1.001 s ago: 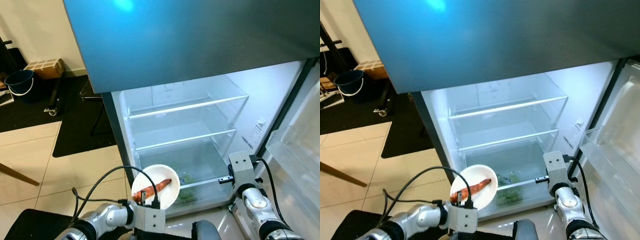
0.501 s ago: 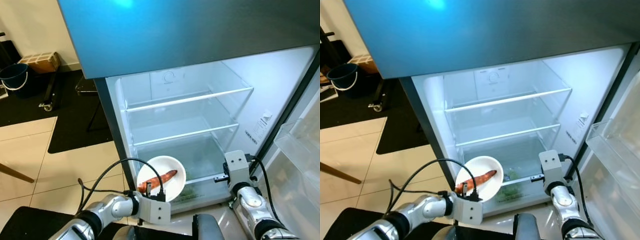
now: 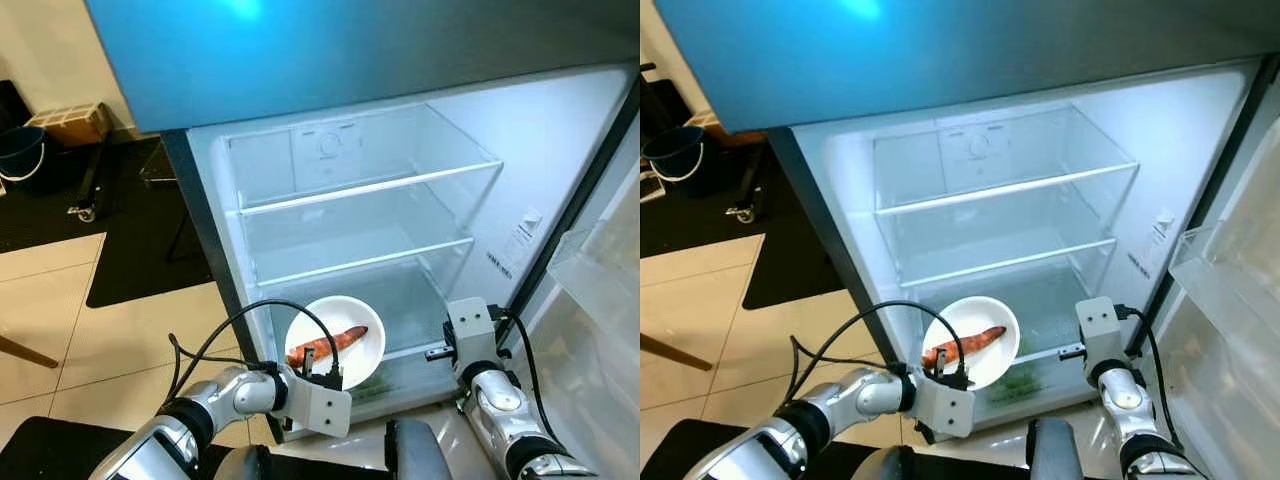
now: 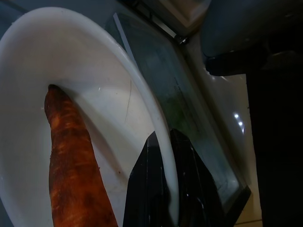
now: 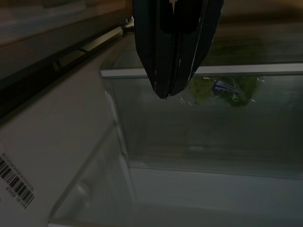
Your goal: Restocking fridge
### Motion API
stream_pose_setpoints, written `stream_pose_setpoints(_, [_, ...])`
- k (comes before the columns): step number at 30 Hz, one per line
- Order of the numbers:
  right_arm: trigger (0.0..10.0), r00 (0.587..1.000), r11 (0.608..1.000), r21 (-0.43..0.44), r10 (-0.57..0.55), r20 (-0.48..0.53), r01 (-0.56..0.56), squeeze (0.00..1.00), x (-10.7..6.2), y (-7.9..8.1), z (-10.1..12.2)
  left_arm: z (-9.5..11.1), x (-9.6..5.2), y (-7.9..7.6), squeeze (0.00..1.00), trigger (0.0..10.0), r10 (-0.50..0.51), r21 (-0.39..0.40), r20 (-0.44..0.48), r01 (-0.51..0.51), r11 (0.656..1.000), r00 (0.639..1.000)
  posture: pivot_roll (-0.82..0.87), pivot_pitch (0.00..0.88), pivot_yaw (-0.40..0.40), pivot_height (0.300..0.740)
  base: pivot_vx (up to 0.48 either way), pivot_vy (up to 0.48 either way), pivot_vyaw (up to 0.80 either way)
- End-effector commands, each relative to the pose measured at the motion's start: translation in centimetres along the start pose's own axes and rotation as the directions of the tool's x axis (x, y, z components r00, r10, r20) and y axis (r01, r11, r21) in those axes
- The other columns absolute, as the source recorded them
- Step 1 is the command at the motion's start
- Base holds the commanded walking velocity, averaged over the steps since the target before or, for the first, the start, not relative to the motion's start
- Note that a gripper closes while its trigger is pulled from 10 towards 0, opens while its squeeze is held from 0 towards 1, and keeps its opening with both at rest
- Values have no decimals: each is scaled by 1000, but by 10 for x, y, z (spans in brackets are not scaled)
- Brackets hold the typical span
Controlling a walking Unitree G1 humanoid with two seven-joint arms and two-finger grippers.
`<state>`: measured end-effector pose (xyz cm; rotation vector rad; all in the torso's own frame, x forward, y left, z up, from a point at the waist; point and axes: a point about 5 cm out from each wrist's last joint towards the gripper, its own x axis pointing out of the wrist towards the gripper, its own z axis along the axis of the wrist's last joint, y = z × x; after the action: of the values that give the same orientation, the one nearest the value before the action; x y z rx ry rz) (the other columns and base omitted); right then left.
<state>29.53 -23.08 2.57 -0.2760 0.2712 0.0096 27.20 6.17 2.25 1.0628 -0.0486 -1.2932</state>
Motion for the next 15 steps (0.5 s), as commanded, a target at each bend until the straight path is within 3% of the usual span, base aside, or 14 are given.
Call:
stream_pose_setpoints(1, [10000,999,1000,19,2,36,-2,0,1,3,5,2,2,3,0,10000,-16,24,-4,16,1000,1000,-146,0,98,526,0,0,0])
stream_pose_setpoints(12, [10000,998,1000,16,10,64,-11,0,3,7,10,12,7,18,0,10000,8,69,39,-10,998,999,-144,0,109,526,0,0,0])
stream_pose_setpoints(15, [10000,996,1000,20,17,89,-18,0,3,11,14,17,10,32,0,10000,38,99,43,-42,994,998,-146,11,116,526,0,0,0])
